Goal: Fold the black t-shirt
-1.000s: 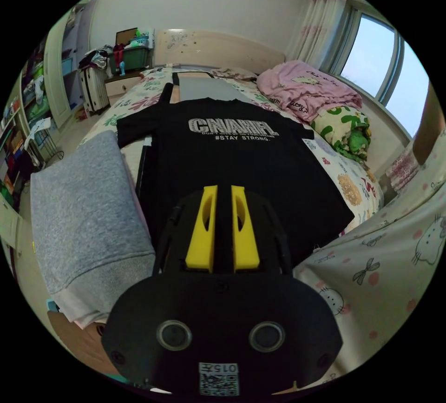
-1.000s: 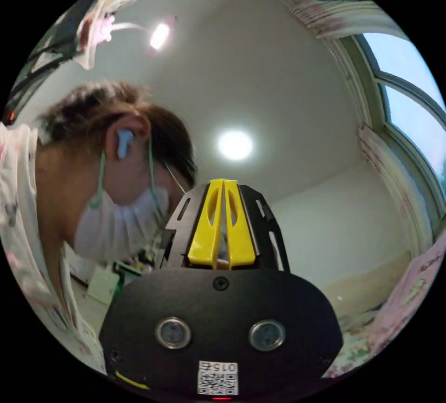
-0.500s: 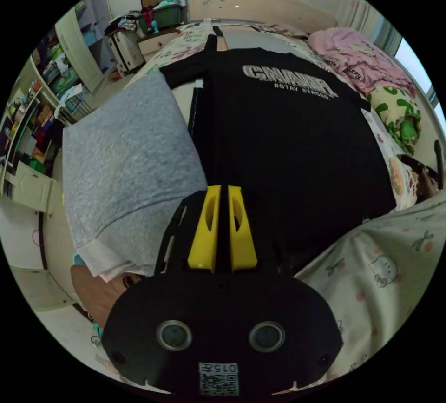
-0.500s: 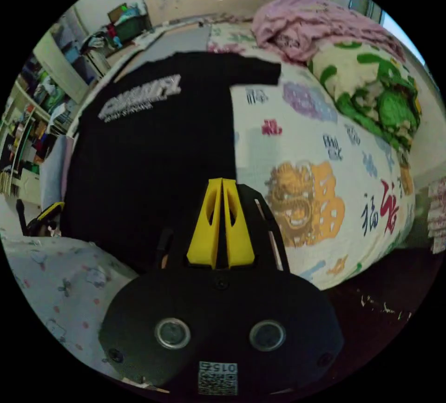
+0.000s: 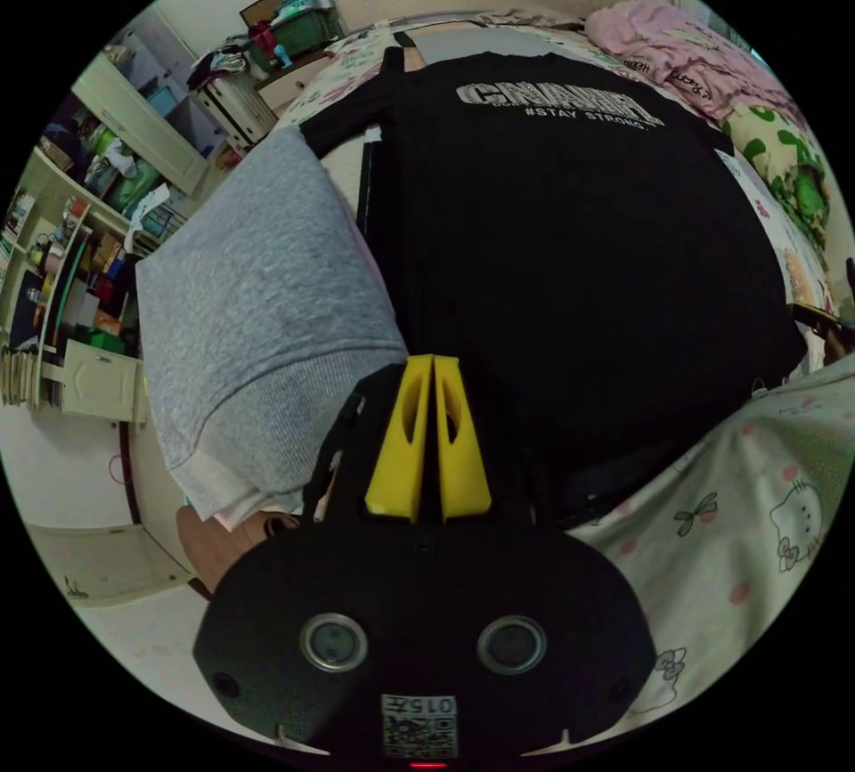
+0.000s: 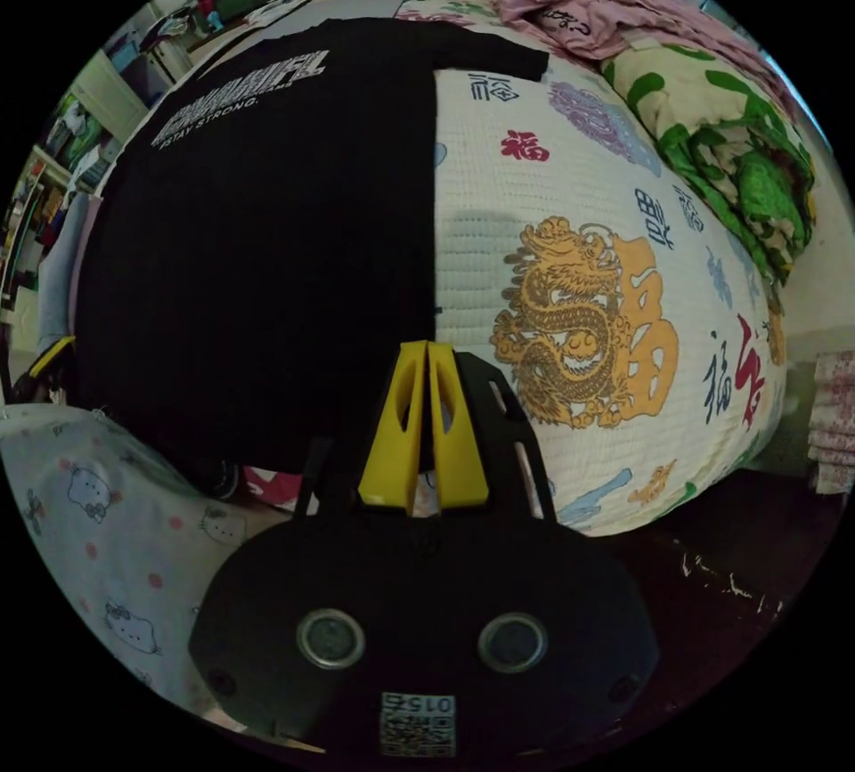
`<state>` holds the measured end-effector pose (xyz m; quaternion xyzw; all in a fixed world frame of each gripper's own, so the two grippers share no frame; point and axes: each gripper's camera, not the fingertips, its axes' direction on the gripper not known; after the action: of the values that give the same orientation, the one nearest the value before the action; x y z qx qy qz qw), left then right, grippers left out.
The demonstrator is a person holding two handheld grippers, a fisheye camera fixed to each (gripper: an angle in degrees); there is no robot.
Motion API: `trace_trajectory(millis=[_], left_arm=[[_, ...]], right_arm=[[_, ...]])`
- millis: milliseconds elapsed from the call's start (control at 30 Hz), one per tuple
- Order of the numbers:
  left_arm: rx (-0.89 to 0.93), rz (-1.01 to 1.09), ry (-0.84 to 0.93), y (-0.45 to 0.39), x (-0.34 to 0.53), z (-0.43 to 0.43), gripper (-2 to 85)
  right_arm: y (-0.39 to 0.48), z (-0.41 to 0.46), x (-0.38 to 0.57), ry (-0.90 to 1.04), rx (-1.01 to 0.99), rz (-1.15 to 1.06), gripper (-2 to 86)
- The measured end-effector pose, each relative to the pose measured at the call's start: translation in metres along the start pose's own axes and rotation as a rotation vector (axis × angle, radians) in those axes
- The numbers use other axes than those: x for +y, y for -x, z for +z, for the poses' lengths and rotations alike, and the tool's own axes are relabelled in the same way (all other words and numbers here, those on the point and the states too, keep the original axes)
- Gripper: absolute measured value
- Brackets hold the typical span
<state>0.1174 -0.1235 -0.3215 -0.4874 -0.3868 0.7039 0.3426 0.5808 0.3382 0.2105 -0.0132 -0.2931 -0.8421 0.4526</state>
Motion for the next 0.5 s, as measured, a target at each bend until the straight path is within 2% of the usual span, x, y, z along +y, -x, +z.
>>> trace_trajectory(millis=[200,500], left_arm=[[0.033,-0.007,0.021,0.001,-0.02,-0.003,-0.5],[0.041,-0.005,0.023,0.0,-0.051,-0.009,-0.5]], right_arm=[[-0.026,0.05,0.106,-0.013,0.067,-0.033,-0.8],[-0.095,0.092,0.268,-0.004,0.051,-0.025,-0.8]])
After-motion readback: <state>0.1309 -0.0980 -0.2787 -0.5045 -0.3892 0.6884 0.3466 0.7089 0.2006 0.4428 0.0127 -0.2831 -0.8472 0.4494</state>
